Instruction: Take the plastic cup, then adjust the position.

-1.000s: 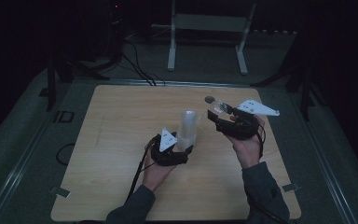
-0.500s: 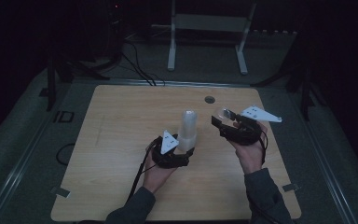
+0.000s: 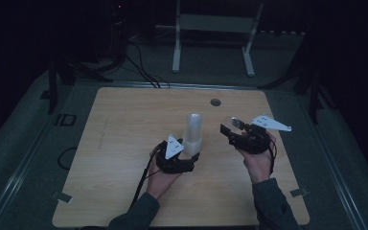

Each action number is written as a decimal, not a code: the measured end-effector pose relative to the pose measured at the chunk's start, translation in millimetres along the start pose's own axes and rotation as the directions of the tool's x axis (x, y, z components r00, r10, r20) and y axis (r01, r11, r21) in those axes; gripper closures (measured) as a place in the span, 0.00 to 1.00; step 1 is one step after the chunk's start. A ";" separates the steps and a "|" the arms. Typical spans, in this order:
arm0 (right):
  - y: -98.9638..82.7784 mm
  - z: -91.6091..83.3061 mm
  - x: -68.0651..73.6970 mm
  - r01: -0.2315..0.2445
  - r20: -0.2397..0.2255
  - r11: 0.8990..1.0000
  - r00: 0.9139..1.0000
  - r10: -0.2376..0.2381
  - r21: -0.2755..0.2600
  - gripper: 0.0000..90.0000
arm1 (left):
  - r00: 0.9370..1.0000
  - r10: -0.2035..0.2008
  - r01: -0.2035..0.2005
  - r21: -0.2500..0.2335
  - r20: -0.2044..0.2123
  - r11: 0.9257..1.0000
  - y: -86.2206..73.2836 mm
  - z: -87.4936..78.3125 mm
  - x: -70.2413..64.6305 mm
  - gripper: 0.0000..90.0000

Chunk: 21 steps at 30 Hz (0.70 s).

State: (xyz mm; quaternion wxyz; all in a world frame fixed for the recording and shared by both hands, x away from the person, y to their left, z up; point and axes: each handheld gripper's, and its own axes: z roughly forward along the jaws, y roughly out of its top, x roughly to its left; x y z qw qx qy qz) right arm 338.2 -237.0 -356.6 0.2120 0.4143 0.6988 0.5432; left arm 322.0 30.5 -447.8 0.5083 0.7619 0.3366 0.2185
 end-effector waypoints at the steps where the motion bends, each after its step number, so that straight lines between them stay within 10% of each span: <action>1: -1.3 0.1 -0.7 -0.002 0.001 1.000 1.000 0.002 0.002 0.44 | 1.000 0.000 0.000 0.001 -0.003 1.000 -0.5 -0.3 0.5 0.23; 21: -28.4 2.2 -9.1 -0.084 -0.012 0.996 0.996 0.084 0.030 0.44 | 0.999 0.033 -0.033 -0.026 0.007 0.999 9.0 -7.3 -4.9 0.23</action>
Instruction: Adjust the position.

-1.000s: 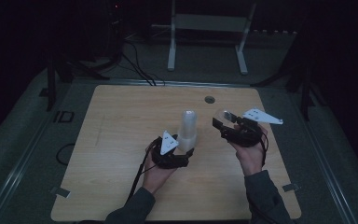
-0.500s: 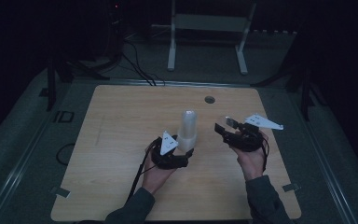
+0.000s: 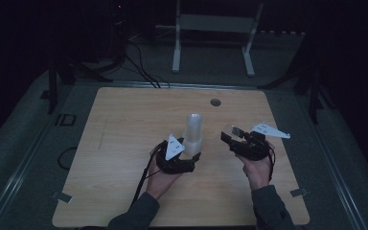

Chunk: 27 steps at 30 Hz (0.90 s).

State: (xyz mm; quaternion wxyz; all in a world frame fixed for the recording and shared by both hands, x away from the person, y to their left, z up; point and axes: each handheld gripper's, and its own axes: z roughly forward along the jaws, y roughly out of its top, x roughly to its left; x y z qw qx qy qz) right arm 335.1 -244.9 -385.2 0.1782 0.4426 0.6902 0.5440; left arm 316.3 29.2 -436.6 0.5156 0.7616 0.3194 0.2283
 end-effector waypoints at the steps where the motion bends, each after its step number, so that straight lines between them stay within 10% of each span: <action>1: -1.1 0.0 -0.3 -0.006 0.000 1.000 1.000 0.006 0.000 0.44 | 1.000 0.001 -0.001 0.000 0.001 1.000 0.9 -0.4 -0.4 0.23; 27: -18.4 0.4 -2.4 -0.067 -0.033 0.998 0.997 0.067 0.004 0.44 | 0.994 0.063 -0.062 -0.008 0.087 0.998 16.7 7.4 -13.1 0.27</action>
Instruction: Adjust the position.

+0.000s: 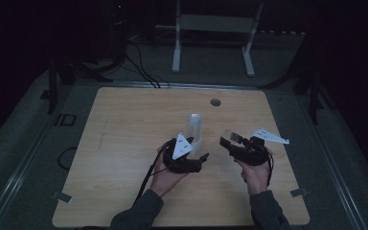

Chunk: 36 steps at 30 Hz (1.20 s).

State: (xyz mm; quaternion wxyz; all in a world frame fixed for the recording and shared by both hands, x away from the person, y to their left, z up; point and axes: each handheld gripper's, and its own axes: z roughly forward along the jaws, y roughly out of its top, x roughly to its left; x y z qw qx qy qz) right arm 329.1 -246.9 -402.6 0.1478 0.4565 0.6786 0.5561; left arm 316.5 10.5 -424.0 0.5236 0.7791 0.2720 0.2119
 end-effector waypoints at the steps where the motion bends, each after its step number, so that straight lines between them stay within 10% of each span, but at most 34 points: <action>1: -0.6 0.0 0.1 -0.002 -0.001 1.000 1.000 0.002 0.001 0.44 | 1.000 0.004 -0.004 0.001 0.003 1.000 0.3 0.9 -0.5 0.27; 36: -12.2 5.5 -3.7 -0.121 -0.082 0.993 0.989 0.120 -0.009 0.44 | 0.998 0.021 -0.020 -0.019 0.051 1.000 5.8 20.0 -11.8 0.27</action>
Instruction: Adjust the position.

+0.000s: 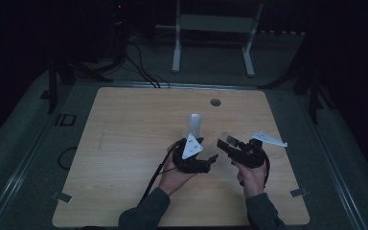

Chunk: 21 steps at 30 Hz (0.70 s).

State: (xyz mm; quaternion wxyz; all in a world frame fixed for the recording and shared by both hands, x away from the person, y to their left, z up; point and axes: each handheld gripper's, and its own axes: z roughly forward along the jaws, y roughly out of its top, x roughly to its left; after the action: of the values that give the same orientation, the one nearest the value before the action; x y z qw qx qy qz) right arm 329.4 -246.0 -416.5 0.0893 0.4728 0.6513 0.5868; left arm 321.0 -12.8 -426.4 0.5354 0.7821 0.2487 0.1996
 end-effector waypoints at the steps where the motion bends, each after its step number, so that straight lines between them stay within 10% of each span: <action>1: -0.3 -0.3 -1.3 -0.015 -0.008 1.000 1.000 0.015 -0.004 0.44 | 1.000 0.000 0.000 -0.001 0.000 1.000 0.0 0.5 0.1 0.26; 21: -1.4 -2.5 -7.2 -0.097 -0.051 0.995 0.994 0.096 -0.024 0.44 | 1.000 -0.001 0.001 -0.033 0.009 0.999 0.4 11.6 -4.0 0.22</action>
State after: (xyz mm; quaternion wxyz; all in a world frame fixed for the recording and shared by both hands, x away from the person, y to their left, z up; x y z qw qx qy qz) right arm 330.9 -252.7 -420.1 0.0508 0.4878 0.6217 0.6107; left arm 324.6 -23.9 -430.2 0.5493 0.7740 0.2434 0.1999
